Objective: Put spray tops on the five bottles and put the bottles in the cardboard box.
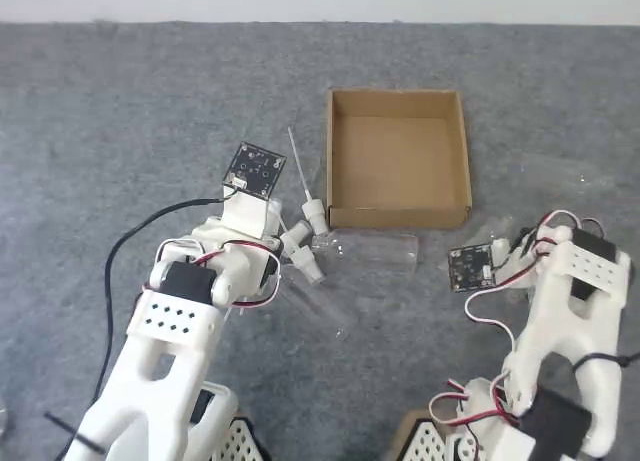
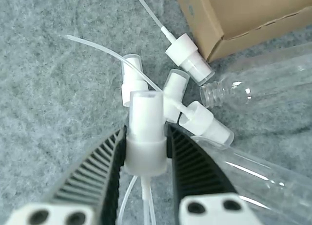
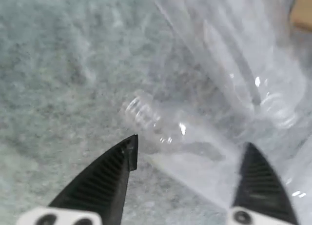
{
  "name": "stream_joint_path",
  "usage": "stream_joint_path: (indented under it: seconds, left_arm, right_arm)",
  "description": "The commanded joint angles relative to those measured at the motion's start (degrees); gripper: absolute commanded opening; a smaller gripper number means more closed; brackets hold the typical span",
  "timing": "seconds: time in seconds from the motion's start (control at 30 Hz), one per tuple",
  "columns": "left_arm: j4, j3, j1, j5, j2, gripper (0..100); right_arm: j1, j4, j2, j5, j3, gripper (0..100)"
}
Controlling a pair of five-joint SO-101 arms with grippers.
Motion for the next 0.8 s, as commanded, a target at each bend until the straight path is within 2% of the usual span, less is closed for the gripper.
stream_joint_path:
  seconds: [0.0,0.1,0.3,0.47,0.6,0.77]
  left_arm:
    - [-1.1,-0.4,-0.4,-0.5,-1.3,1]
    - [-1.1,-0.4,-0.4,-0.5,-1.3,1]
    - [-1.0,-0.4,-0.4,-0.5,-1.3,1]
    - [-1.0,-0.4,-0.4,-0.5,-1.3,1]
    - [-1.0,-0.4,-0.4,-0.5,-1.3,1]
    - [-1.0,-0.4,-0.4,-0.5,-1.5,1]
  right_arm:
    - [3.7,-1.8,-0.2,-4.5,-0.3,17.7]
    - [5.8,-1.7,-0.3,-8.9,-0.3,14.3]
    - [8.9,-1.3,-0.8,-19.5,-0.3,13.9]
    - [9.6,-0.3,-0.8,-33.9,-0.4,13.8]
    - [9.2,6.5,-0.8,-45.7,-1.8,13.8]
    - [9.2,11.3,-0.8,-55.6,-5.3,14.0]
